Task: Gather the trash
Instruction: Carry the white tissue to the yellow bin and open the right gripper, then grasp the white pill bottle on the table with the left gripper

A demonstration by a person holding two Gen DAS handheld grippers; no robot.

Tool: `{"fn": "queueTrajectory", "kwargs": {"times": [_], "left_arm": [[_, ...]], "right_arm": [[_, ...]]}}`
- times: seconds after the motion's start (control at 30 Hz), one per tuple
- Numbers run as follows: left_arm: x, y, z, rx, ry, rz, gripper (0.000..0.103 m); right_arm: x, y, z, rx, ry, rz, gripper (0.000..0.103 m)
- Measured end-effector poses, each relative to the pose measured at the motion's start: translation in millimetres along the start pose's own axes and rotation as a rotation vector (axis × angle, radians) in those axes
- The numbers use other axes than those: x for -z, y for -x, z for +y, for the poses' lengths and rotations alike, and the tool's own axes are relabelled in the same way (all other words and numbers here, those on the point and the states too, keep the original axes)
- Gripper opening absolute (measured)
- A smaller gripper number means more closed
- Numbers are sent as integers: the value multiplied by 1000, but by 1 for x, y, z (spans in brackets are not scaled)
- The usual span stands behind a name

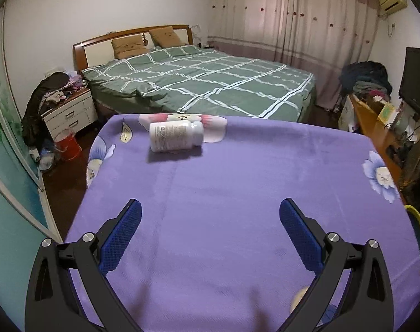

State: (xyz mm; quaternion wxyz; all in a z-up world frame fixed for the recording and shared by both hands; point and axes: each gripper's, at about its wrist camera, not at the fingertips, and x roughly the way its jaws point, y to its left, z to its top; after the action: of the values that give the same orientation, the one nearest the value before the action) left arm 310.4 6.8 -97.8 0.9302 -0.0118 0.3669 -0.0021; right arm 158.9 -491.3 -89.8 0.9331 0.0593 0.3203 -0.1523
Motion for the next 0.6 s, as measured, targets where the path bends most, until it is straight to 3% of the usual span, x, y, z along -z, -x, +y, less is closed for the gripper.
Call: {"fn": "queueTrajectory", "kwargs": {"times": [0.2,0.4,0.6], "left_arm": [[-32,-48,18,10,34,43,98],[-61,-107,33,-104,92,89,98],[-83,-145,42,-159,103,97,98]], "right_arm": [[1,-14,23,-40,16,21,44],[-2,-27,37,-51,27,36,44],[-6,-37,45,-44,39,35,44]]}}
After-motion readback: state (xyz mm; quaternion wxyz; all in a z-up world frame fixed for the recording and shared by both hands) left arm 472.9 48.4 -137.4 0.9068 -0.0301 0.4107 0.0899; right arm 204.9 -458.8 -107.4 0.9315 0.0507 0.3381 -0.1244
